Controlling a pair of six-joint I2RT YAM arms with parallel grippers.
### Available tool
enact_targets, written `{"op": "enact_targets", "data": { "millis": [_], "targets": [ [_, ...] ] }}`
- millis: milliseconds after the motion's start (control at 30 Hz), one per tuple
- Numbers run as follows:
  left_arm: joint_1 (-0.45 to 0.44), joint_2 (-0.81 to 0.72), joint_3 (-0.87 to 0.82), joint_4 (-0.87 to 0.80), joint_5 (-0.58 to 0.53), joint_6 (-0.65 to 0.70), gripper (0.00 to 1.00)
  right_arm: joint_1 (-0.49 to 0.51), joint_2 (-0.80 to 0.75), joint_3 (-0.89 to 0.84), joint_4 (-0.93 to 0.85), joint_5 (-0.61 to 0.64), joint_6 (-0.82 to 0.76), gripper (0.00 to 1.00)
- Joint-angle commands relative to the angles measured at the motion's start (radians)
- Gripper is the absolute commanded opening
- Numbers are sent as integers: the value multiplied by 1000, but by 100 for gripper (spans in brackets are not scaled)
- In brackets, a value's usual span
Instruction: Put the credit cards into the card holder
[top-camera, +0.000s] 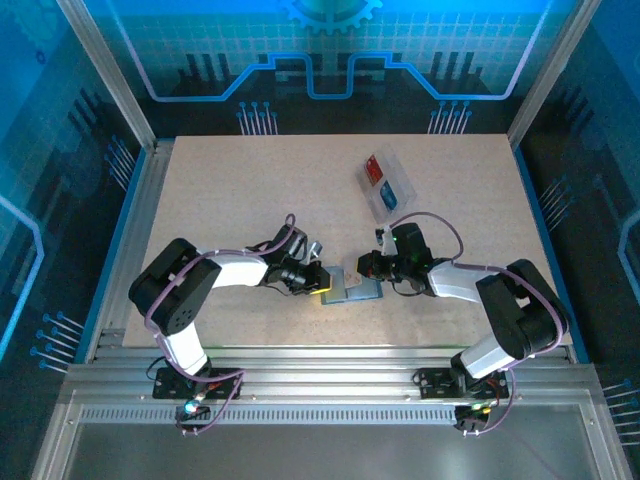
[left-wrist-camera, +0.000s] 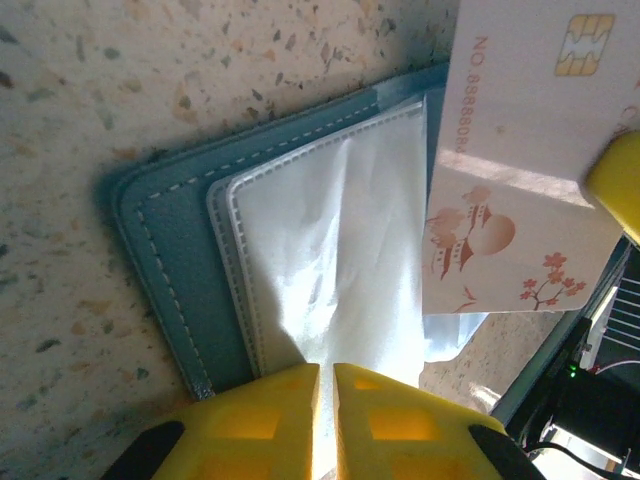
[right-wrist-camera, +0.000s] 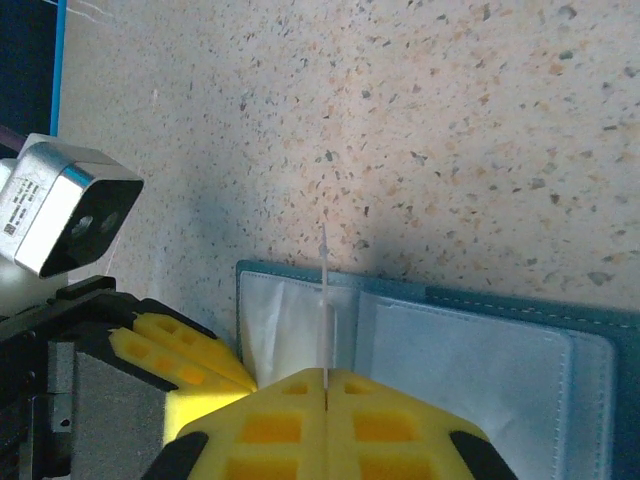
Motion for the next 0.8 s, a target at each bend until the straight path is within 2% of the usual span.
{"op": "enact_targets", "data": {
  "millis": [0,367,767],
  "targets": [
    [-5,23,22,-49,-23,35,14,-17,-10,-10,1,-5,5,0],
    [-6,26,26,-60,-26,36,14,-18,48,7,33,-63,22,0],
    [-6,32,30,-68,-28,35,14,-27,45,-17,11,-70,67,0]
  ]
}}
